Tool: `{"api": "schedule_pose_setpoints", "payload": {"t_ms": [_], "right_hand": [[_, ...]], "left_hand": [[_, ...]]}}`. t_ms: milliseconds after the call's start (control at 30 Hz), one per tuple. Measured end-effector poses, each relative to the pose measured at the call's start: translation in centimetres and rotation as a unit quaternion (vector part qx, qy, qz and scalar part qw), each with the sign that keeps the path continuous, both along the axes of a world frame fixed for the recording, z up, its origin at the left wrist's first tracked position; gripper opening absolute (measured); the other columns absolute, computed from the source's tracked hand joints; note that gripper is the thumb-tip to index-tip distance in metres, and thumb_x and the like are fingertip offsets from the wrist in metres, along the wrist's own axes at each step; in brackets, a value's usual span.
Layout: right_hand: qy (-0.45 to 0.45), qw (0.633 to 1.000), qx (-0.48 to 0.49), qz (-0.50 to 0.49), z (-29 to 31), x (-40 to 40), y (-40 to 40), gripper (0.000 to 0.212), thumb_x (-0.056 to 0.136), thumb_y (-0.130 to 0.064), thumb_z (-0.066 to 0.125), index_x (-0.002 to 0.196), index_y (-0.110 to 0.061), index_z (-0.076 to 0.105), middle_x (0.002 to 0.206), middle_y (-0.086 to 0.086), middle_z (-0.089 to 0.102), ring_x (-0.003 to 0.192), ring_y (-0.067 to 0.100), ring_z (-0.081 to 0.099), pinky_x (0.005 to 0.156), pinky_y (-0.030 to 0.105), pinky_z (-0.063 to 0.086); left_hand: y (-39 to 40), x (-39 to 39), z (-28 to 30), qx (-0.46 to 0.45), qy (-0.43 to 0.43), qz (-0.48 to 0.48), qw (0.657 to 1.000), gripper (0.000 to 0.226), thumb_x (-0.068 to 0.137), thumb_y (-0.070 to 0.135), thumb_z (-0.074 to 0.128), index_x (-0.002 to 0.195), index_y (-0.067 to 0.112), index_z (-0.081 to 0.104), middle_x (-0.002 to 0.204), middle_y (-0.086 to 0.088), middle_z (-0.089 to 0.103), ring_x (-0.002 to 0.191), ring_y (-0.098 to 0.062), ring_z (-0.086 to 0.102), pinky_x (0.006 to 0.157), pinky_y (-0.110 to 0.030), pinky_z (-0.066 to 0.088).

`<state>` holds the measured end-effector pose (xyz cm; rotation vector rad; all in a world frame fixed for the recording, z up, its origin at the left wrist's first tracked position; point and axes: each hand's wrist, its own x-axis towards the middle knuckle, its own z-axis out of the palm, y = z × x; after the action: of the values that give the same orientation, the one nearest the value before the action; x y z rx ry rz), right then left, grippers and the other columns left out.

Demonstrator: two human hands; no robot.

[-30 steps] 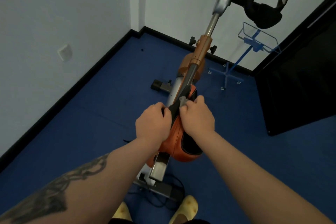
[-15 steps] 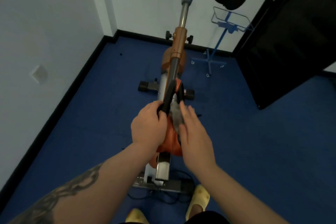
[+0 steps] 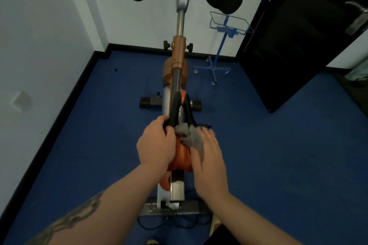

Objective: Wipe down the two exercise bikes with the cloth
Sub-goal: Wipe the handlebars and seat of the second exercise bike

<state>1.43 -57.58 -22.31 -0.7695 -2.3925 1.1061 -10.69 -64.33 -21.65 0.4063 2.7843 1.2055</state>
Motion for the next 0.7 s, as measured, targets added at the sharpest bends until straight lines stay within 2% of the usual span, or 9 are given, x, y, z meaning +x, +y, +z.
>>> {"api": "schedule_pose_setpoints", "payload": {"t_ms": [67,100,167,300,333,433,533,633,700], "right_hand": [[-0.019,0.996,-0.049,-0.065,0.9,-2.2,1.6,0.024,0.099,-0.025,0.047,0.119,-0.032,0.06,0.115,-0.016,0.062,0.112,0.004,0.056,0.087,0.011,0.041],[-0.03,0.992,-0.084,-0.09,1.5,-3.0,2.4,0.015,0.097,-0.027,0.049,0.103,-0.031,0.062,0.095,-0.015,0.065,0.092,0.007,0.061,0.071,0.014,0.042],[-0.021,0.983,-0.147,-0.108,1.7,-3.4,2.8,0.012,0.096,-0.032,0.051,0.092,-0.03,0.061,0.083,-0.009,0.064,0.078,0.009,0.06,0.063,0.023,0.041],[0.016,0.975,-0.199,-0.098,1.0,-1.3,1.2,0.017,0.093,-0.043,0.05,0.098,-0.059,0.055,0.108,-0.027,0.057,0.092,-0.013,0.054,0.069,0.012,0.039],[0.0,0.973,-0.212,-0.089,1.0,-1.8,1.9,0.016,0.09,-0.048,0.049,0.094,-0.063,0.054,0.108,-0.027,0.058,0.093,-0.012,0.055,0.07,0.014,0.042],[-0.128,0.936,-0.326,-0.042,1.5,-6.1,6.4,0.022,0.091,-0.05,0.048,0.093,-0.035,0.064,0.101,-0.005,0.069,0.095,0.015,0.064,0.086,0.038,0.052],[-0.208,0.886,-0.413,-0.025,2.3,-8.6,8.3,0.041,0.098,-0.052,0.038,0.111,-0.02,0.059,0.113,0.008,0.065,0.105,0.027,0.061,0.096,0.04,0.048],[-0.207,0.949,-0.234,0.044,1.8,-6.3,6.6,0.047,0.093,-0.063,0.026,0.126,-0.037,0.044,0.135,-0.002,0.053,0.12,0.024,0.052,0.091,0.037,0.039],[-0.157,0.964,-0.18,0.115,1.5,-4.7,6.2,0.063,0.086,-0.067,0.022,0.143,-0.039,0.031,0.147,-0.011,0.041,0.128,0.018,0.045,0.094,0.036,0.038]], "left_hand": [[0.0,0.0,0.1,-0.003,0.002,-0.005,1.0,0.032,0.091,0.025,0.045,0.118,0.034,0.061,0.092,0.014,0.063,0.076,-0.005,0.053,0.055,-0.016,0.028],[0.0,0.1,0.1,-0.003,0.0,-0.005,1.0,0.032,0.091,0.025,0.045,0.118,0.034,0.061,0.092,0.014,0.063,0.076,-0.006,0.054,0.055,-0.017,0.029],[0.0,0.2,0.4,-0.001,-0.005,0.0,1.0,0.032,0.092,0.025,0.045,0.118,0.035,0.06,0.093,0.014,0.063,0.078,-0.006,0.055,0.055,-0.019,0.031],[-0.1,0.5,0.3,0.0,-0.003,0.013,1.0,0.031,0.093,0.025,0.046,0.118,0.035,0.06,0.087,0.015,0.062,0.074,-0.007,0.056,0.055,-0.022,0.035],[0.0,0.6,0.3,-0.001,0.002,0.018,1.0,0.03,0.092,0.025,0.047,0.116,0.036,0.061,0.086,0.016,0.061,0.073,-0.006,0.056,0.055,-0.022,0.036],[0.5,0.3,0.5,-0.024,0.008,0.043,0.999,0.026,0.092,0.027,0.047,0.11,0.037,0.062,0.091,0.017,0.063,0.078,-0.006,0.057,0.058,-0.025,0.038],[0.5,0.7,0.8,-0.038,-0.015,0.073,0.996,0.026,0.093,0.028,0.045,0.107,0.039,0.064,0.096,0.019,0.064,0.084,-0.005,0.058,0.065,-0.027,0.042],[0.6,0.7,0.8,-0.052,-0.012,0.134,0.99,0.025,0.092,0.029,0.045,0.101,0.037,0.068,0.099,0.02,0.065,0.09,-0.004,0.058,0.068,-0.028,0.043],[1.0,0.9,0.7,-0.064,-0.006,0.185,0.981,0.023,0.091,0.031,0.047,0.094,0.035,0.069,0.097,0.019,0.065,0.088,-0.004,0.058,0.065,-0.027,0.041]]}}
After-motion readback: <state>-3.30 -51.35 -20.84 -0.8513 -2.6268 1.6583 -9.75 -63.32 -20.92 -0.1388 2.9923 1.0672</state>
